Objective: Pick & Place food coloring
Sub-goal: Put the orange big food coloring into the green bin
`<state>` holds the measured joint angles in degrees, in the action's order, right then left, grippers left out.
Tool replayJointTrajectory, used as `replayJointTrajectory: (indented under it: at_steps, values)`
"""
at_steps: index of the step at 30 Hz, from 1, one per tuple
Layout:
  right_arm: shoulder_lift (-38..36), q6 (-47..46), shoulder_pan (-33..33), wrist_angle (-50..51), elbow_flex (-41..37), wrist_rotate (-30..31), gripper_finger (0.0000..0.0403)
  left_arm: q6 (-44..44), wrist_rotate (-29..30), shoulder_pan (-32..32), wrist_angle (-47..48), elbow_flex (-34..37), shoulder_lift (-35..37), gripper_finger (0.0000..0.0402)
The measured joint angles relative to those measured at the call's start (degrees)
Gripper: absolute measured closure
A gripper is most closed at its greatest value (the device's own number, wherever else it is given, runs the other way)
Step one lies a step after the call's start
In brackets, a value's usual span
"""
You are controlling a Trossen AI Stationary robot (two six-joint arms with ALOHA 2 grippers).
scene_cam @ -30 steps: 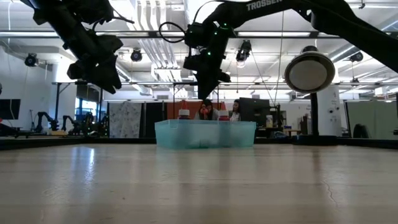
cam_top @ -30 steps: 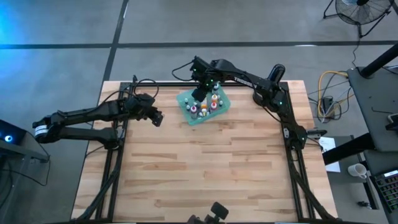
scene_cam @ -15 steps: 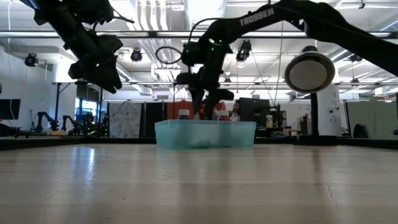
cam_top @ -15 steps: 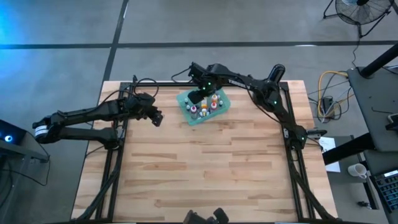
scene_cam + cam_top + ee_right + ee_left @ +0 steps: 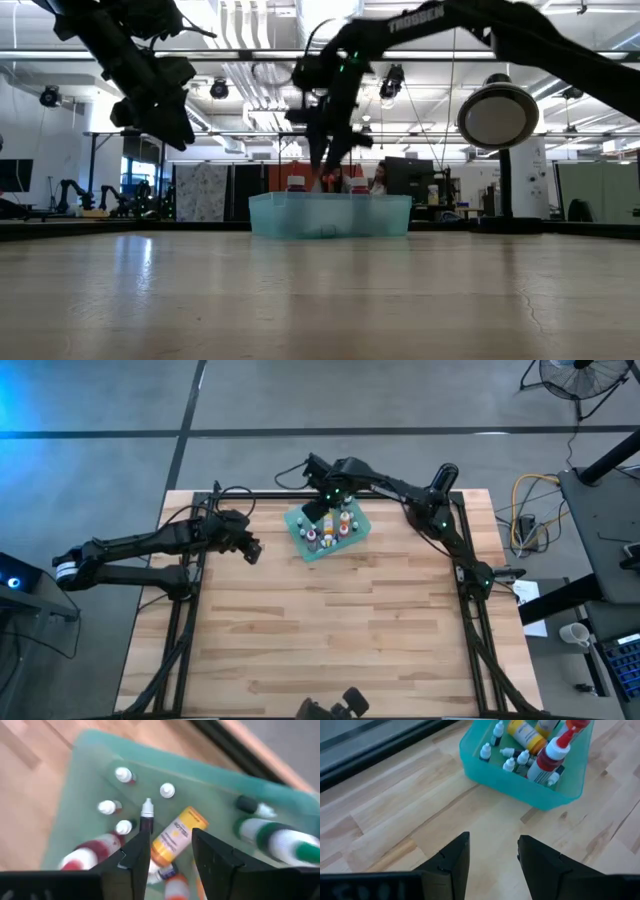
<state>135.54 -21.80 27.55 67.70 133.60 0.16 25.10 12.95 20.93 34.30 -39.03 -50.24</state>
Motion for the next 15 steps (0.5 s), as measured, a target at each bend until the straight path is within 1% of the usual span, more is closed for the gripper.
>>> replayJointTrajectory:
  at_steps: [3,5,6,8,10,12,13,14,15]
  values:
    - [-3.1,0.9,-0.1,1.7,1.4,0.2,0.0274,-2.5,0.0,0.2,-3.3,0.0,-0.2,0.0262]
    - [-5.8,1.7,-0.4,3.6,1.3,2.4,0.0277,-4.5,-1.1,1.4,-4.4,-0.7,-0.7,0.0262]
    - [-7.3,2.0,-0.7,4.8,1.2,3.9,0.0279,-5.3,-3.0,2.5,-5.0,-1.5,-1.4,0.0262]
    - [-10.5,2.1,-1.5,7.7,1.2,7.7,0.028,-6.6,-8.9,6.1,-6.8,-3.2,-3.3,0.0262]
    - [-13.4,3.5,-2.2,10.6,1.3,9.9,0.0279,-11.2,-18.0,10.3,-9.4,-4.9,-6.0,0.0262]
    - [-15.3,5.7,-3.1,13.2,1.1,10.5,0.0276,-21.1,-27.5,13.5,-13.2,-6.2,-9.2,0.0262]
    - [-16.1,6.5,-3.4,14.3,1.1,10.6,0.0275,-27.3,-31.1,14.3,-15.6,-6.7,-10.7,0.0262]
    - [-16.6,7.0,-3.9,15.5,1.0,10.8,0.0274,-33.2,-32.6,14.9,-18.1,-7.1,-12.1,0.0262]
    - [-17.1,7.2,-4.4,16.9,0.9,11.1,0.0273,-38.7,-32.9,15.2,-20.3,-7.8,-13.8,0.0262]
